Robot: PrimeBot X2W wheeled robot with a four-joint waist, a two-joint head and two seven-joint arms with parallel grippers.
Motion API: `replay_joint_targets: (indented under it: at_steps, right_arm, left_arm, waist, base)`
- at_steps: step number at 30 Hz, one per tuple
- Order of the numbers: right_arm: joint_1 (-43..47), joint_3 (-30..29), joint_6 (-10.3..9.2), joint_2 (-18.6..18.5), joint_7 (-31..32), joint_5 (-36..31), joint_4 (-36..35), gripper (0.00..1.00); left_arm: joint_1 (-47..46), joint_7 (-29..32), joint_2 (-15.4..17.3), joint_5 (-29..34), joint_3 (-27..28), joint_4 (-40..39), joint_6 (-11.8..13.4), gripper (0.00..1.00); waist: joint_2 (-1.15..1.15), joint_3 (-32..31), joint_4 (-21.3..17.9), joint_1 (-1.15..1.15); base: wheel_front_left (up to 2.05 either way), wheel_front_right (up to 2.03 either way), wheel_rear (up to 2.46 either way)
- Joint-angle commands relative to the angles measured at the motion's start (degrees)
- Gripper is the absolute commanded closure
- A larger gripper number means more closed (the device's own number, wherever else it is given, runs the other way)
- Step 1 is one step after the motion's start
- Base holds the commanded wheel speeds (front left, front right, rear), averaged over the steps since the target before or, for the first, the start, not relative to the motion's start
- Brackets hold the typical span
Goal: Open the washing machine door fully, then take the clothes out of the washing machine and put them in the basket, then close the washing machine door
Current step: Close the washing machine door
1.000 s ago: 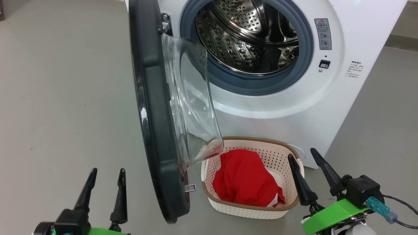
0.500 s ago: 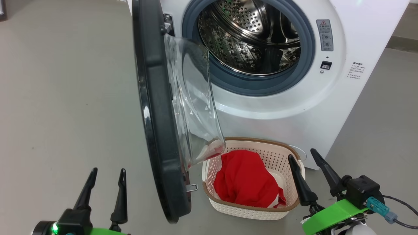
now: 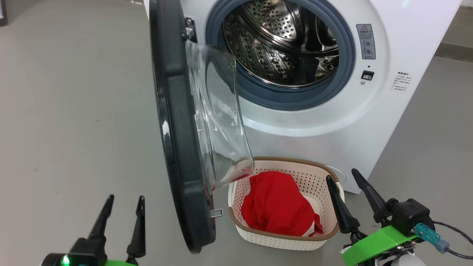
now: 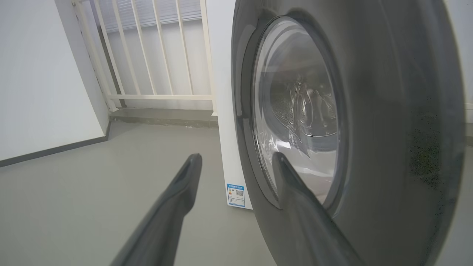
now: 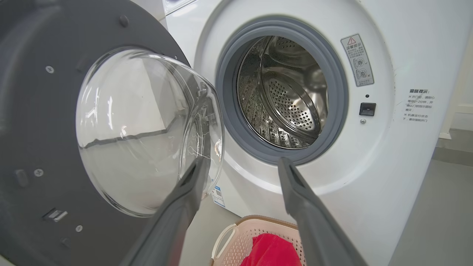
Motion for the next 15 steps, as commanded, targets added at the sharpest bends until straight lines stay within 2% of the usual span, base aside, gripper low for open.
replay_joint_targets:
  at_steps: [1,2,3,6,11,15]
  right_arm:
    - [-1.9,1.1,0.36,-0.3,-0.4,0.1,-1.2,0.00]
    - [-1.9,1.1,0.36,-0.3,-0.4,0.1,-1.1,0.00]
    - [-1.9,1.1,0.36,-0.3,-0.4,0.1,-1.1,0.00]
    - [-1.8,1.1,0.36,-0.3,-0.4,0.1,-1.0,0.00]
    - [-1.7,1.4,0.36,-0.3,-0.4,-0.1,-0.9,0.00]
    - [-1.6,1.7,0.36,-0.4,-0.4,0.2,-0.9,0.00]
  left_arm:
    - [-1.6,-0.7,0.4,-0.2,1.9,-0.6,-0.1,0.76]
    - [-1.7,-0.7,0.3,-0.7,2.0,-0.1,-0.2,1.00]
    - [-1.9,-0.7,0.3,-1.5,2.1,0.5,-0.4,1.00]
    - [-3.8,-0.7,0.3,-12.3,2.3,1.6,-1.1,1.00]
    - [-7.4,-0.4,0.3,-40.4,2.3,2.6,-2.3,1.00]
    - [-10.4,4.1,0.3,-59.8,2.7,1.0,-3.1,1.00]
  waist:
    - [0.00,-0.1,0.0,0.00]
    - [0.00,-0.1,0.0,0.00]
    - [0.00,-0.1,0.1,0.00]
    - [0.00,-0.4,0.3,0.00]
    - [0.00,-0.7,0.3,0.00]
    - [0.00,-0.8,0.1,0.00]
  base:
    - [0.00,0.00,0.00]
    - [0.00,0.00,0.00]
    - [0.00,0.00,0.00]
    - [0.00,0.00,0.00]
    - [0.00,0.00,0.00]
    - [0.00,0.00,0.00]
